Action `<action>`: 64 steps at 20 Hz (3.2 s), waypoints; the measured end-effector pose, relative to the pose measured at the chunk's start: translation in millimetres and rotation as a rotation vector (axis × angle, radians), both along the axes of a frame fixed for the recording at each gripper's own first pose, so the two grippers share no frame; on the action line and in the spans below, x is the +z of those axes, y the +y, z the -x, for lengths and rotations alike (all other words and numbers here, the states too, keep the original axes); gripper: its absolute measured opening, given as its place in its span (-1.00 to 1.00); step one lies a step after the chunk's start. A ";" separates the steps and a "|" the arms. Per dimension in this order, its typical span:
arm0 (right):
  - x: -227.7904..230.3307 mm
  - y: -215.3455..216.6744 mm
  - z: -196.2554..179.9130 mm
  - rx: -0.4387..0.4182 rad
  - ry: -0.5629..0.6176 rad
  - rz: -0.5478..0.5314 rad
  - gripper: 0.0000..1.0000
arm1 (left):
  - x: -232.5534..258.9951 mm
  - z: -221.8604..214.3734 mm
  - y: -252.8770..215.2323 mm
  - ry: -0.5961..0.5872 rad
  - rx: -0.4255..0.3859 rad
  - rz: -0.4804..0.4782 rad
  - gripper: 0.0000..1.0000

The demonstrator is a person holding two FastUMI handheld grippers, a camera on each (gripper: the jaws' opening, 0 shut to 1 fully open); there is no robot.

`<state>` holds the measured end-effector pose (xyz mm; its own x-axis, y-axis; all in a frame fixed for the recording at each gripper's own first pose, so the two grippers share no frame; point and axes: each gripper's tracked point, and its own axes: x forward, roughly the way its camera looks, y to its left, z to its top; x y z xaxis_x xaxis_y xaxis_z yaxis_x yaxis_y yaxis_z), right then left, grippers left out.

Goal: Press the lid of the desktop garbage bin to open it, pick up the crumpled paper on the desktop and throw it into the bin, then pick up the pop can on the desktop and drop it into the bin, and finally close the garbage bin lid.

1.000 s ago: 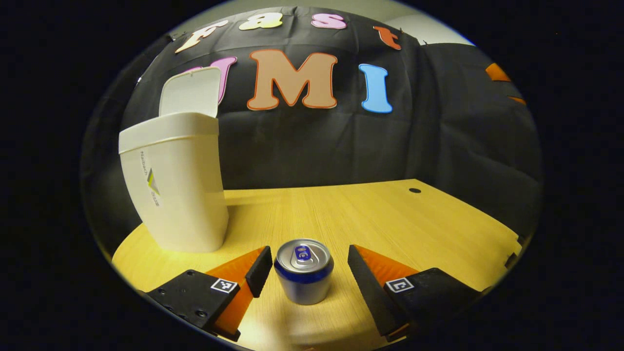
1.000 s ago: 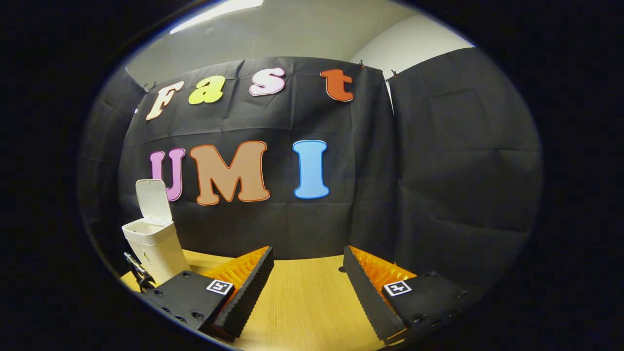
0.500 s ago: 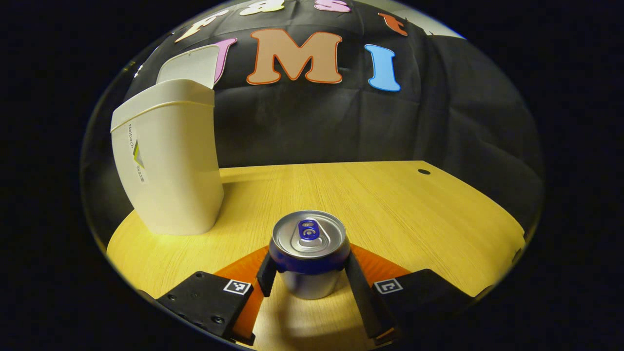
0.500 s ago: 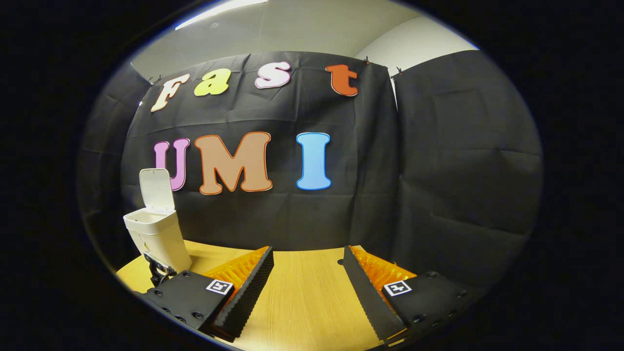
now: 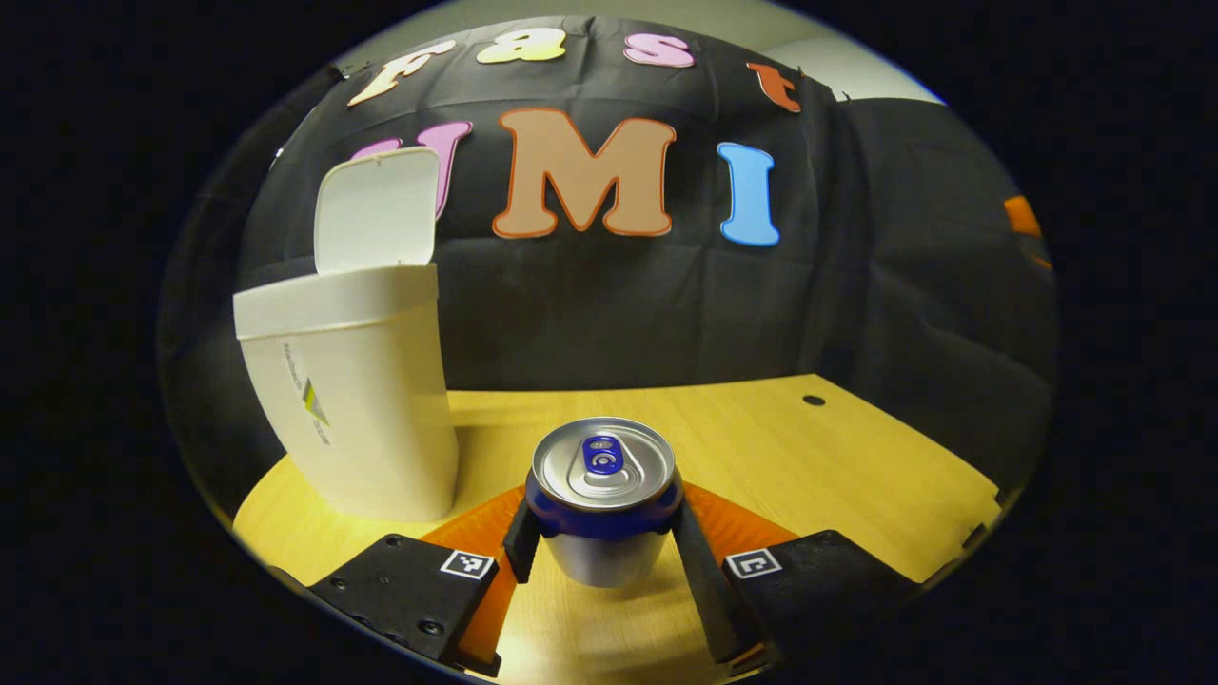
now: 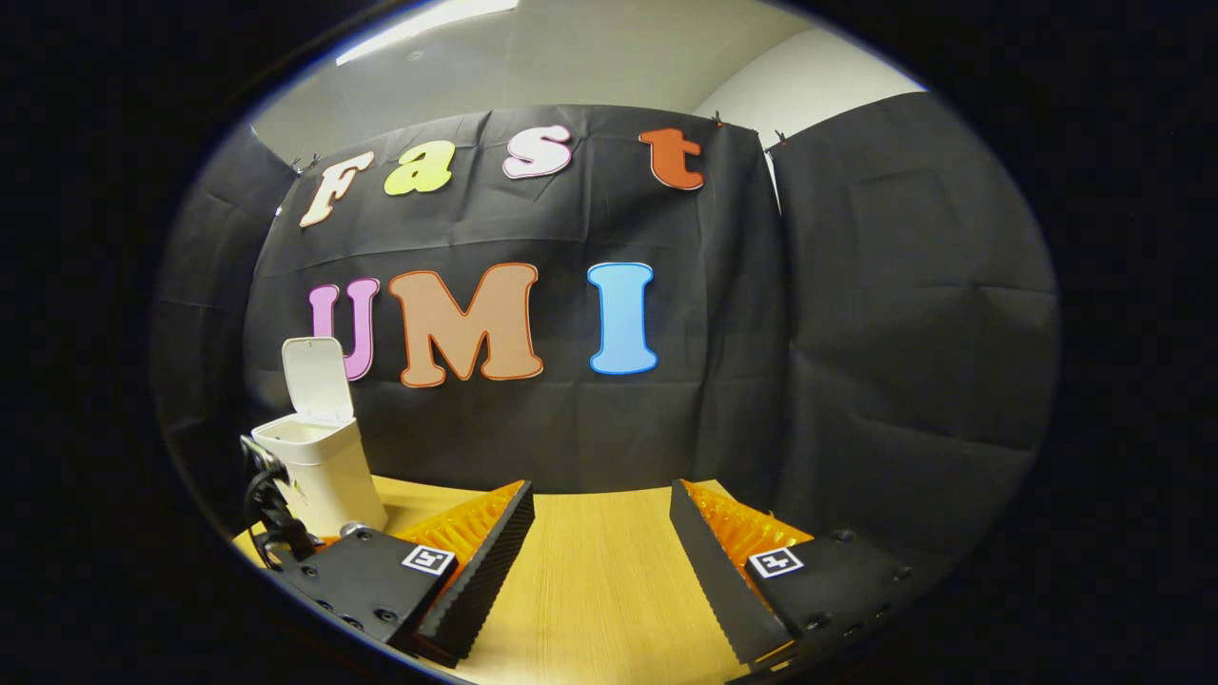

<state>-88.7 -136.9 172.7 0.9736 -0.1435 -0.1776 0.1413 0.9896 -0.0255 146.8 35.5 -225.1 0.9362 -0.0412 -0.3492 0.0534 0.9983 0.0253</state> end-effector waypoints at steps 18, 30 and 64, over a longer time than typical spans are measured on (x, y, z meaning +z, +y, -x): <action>-1.6 28.4 -6.6 0.038 -0.012 -0.064 0.93 | 168.2 -73.5 119.9 -0.248 0.150 -0.068 0.44; -21.2 75.0 -7.0 0.077 0.043 -0.050 0.93 | 113.9 -118.2 232.8 -0.123 0.309 -0.117 0.46; -45.6 116.7 -22.2 0.091 0.121 -0.057 0.94 | 291.1 -259.6 239.0 -0.391 0.087 -0.126 0.92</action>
<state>-66.5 -20.2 127.1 0.9532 -0.0416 -0.2994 0.0498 0.9986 0.0196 406.4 274.6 66.0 0.9973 0.0645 0.0363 -0.0692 0.9863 0.1495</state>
